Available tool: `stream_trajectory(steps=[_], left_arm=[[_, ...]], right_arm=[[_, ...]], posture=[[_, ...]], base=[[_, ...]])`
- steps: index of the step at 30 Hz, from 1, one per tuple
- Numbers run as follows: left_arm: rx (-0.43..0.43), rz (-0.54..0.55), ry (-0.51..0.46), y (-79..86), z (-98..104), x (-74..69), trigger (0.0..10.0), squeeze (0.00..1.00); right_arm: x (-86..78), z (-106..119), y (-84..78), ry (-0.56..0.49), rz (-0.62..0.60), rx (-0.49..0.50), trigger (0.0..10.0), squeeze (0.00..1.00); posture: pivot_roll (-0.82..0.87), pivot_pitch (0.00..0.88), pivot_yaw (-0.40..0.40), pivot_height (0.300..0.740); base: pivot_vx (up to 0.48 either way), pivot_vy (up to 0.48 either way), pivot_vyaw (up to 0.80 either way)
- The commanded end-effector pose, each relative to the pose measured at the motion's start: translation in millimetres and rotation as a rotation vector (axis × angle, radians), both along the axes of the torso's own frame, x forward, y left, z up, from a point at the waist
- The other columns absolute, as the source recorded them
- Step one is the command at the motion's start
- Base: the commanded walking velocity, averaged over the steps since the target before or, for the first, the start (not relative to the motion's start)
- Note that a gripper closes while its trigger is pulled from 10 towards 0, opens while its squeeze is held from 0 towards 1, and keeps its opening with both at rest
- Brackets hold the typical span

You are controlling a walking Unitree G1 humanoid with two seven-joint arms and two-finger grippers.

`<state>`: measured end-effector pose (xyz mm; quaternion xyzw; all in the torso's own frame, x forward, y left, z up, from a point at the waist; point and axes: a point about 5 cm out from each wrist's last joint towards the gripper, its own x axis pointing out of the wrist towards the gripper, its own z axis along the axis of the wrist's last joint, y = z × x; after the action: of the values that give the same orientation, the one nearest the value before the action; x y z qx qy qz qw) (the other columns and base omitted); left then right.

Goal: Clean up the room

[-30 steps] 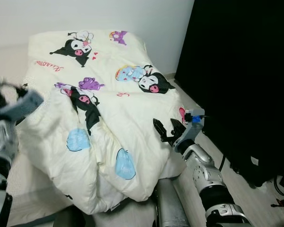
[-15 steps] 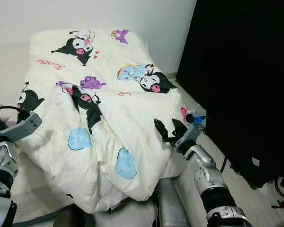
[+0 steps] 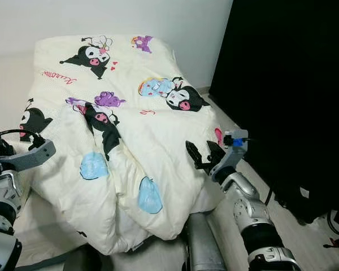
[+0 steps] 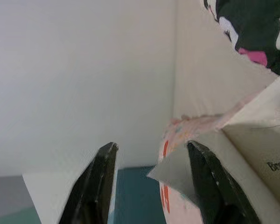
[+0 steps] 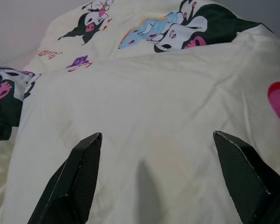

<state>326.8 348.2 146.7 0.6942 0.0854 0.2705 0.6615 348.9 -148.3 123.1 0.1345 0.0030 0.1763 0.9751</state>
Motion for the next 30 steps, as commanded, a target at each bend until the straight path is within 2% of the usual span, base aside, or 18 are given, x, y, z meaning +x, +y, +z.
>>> stream_trajectory(steps=[1,6,9,11,12,14,15,16,17,18,19,20,22,24,26,27,29,30], left_arm=[[0.013,0.034,0.018,9.7,-2.4,-7.2,10.0,1.0],[-0.035,0.031,-0.021,10.6,0.0,-7.0,10.0,1.0],[-0.215,-0.024,-0.121,-0.5,4.4,2.3,10.0,1.0],[-0.281,-0.064,-0.162,-8.0,6.7,7.4,10.0,1.0],[-0.482,-0.1,-0.251,-19.0,7.8,14.1,10.0,0.0],[-0.482,-0.1,-0.251,-19.0,7.8,14.1,10.0,0.0],[-0.61,-0.13,-0.297,-25.6,8.3,17.8,10.0,0.0],[-0.808,-0.185,-0.332,-36.0,6.3,22.8,10.0,0.0],[-0.927,-0.227,-0.352,-42.5,5.3,25.6,10.0,0.0],[-1.005,-0.342,-0.322,-59.4,4.5,30.8,10.0,0.0],[-1.035,-0.418,-0.292,-70.9,4.3,33.6,10.0,0.0],[-1.037,-0.462,-0.27,-77.6,4.2,34.9,10.0,0.0],[-1.077,-0.566,-0.192,-101.5,-1.0,38.1,10.0,0.0],[-1.017,-0.642,-0.083,-121.7,-8.9,38.1,10.0,0.0],[-0.905,-0.716,0.028,-140.6,-20.9,34.4,10.0,0.0],[-0.905,-0.716,0.028,-140.6,-20.9,34.4,10.0,0.0],[-0.845,-0.754,0.086,-154.0,-31.6,29.9,10.0,0.0],[-0.845,-0.754,0.086,-154.0,-31.6,29.9,10.0,0.0]], right_arm=[[-2.5,-3.8,-1.2,0.018,0.001,0.002,10.0,0.0],[-2.0,-6.5,-5.3,0.038,0.002,-0.072,10.0,0.0],[-2.5,-10.9,-13.5,0.065,-0.024,-0.134,10.0,0.0],[-2.8,-11.4,-16.9,0.073,-0.038,-0.138,10.0,0.0],[-2.4,-10.8,-24.1,0.076,-0.073,-0.143,10.0,0.0],[-2.4,-10.8,-24.1,0.076,-0.073,-0.143,10.0,0.0],[-2.1,-9.7,-28.6,0.072,-0.099,-0.142,10.0,0.0],[-1.5,-8.5,-33.8,0.07,-0.134,-0.139,10.0,0.0],[-1.1,-7.7,-36.8,0.068,-0.156,-0.137,10.0,0.0],[-0.5,-6.9,-41.0,0.069,-0.188,-0.132,10.0,0.0],[0.0,-6.5,-43.4,0.07,-0.206,-0.13,10.0,0.0],[0.3,-6.3,-44.5,0.071,-0.216,-0.128,10.0,0.0],[1.2,-6.2,-49.6,0.077,-0.256,-0.126,10.0,0.0],[1.7,-6.1,-53.4,0.08,-0.283,-0.125,10.0,0.0],[1.8,-6.1,-54.9,0.082,-0.295,-0.123,10.0,0.0],[1.8,-6.1,-54.9,0.082,-0.295,-0.123,10.0,0.0],[1.6,-6.4,-55.2,0.083,-0.298,-0.123,10.0,0.0],[1.6,-6.4,-55.2,0.083,-0.298,-0.123,10.0,0.0]], posture=[[-0.23,0.183,-0.034,0.521],[-0.23,0.176,-0.038,0.521],[-0.23,0.171,-0.04,0.521],[-0.23,0.17,-0.04,0.521],[-0.23,0.169,-0.038,0.521],[-0.23,0.169,-0.038,0.521],[-0.24,0.168,-0.037,0.521],[-0.24,0.168,-0.035,0.521],[-0.24,0.168,-0.035,0.521],[-0.23,0.171,-0.036,0.521],[-0.23,0.172,-0.036,0.521],[-0.23,0.172,-0.036,0.521],[-0.23,0.175,-0.034,0.521],[-0.23,0.176,-0.03,0.521],[-0.23,0.176,-0.026,0.521],[-0.23,0.176,-0.026,0.521],[-0.22,0.177,-0.024,0.521],[-0.22,0.177,-0.024,0.521]], base=[[0.0,0.0,0.0],[0.0,0.0,0.0],[0.0,0.0,0.0],[0.0,0.0,0.0],[0.0,0.0,0.0],[0.0,0.0,0.0],[0.0,0.0,0.0],[0.0,0.0,0.0],[0.0,0.0,0.0],[0.0,0.0,0.0],[0.0,0.0,0.0],[0.0,0.0,0.0],[0.0,0.0,0.0],[0.0,0.0,0.0],[0.0,0.0,0.0],[0.0,0.0,0.0],[0.0,0.0,0.0],[0.0,0.0,0.0]])
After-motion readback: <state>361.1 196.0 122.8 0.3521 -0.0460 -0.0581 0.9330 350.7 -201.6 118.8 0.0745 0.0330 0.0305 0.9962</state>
